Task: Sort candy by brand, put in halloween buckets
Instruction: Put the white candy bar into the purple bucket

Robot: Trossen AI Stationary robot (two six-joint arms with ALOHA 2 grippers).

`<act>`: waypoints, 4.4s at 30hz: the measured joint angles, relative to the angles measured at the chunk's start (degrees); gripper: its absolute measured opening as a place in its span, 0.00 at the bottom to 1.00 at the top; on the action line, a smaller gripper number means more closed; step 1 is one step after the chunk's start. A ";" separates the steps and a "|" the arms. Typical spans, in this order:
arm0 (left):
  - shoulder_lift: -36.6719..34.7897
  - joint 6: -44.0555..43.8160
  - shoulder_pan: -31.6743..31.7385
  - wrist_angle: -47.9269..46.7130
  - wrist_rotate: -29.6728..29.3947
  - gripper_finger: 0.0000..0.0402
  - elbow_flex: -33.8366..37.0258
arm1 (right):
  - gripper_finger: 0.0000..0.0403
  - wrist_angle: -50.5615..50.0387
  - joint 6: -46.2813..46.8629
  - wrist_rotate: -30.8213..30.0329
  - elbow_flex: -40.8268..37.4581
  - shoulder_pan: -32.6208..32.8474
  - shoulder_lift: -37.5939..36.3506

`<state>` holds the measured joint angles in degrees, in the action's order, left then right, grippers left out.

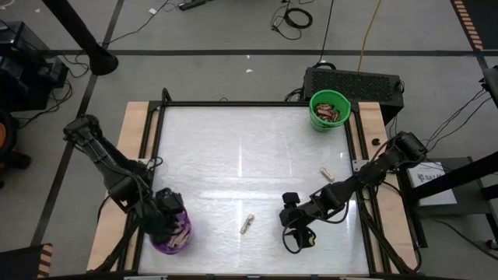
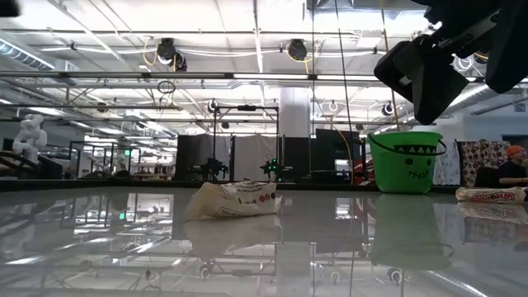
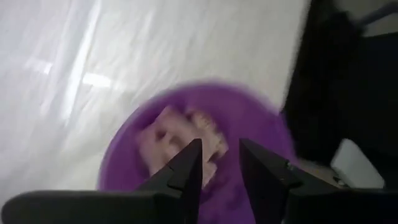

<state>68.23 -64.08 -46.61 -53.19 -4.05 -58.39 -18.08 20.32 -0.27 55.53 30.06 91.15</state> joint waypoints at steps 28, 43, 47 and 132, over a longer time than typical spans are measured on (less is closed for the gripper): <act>30.39 61.53 16.23 50.01 -12.55 0.28 -0.08 | 0.58 -1.25 1.65 -1.99 0.00 0.00 0.00; 42.14 61.42 17.48 67.73 -10.52 0.58 -4.65 | 0.58 -6.19 -1.99 -14.80 -0.07 0.02 0.00; 43.52 58.15 16.90 66.52 -11.05 0.60 -7.40 | 0.58 -6.48 -1.56 -17.16 -0.09 0.13 0.00; 35.86 39.55 15.28 45.68 -20.28 0.01 -7.52 | 0.58 -2.63 9.61 -27.91 -16.58 -2.79 -15.80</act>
<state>104.08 -24.53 -31.33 -7.51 -24.33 -65.91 -20.70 29.93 -28.18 38.95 27.28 75.35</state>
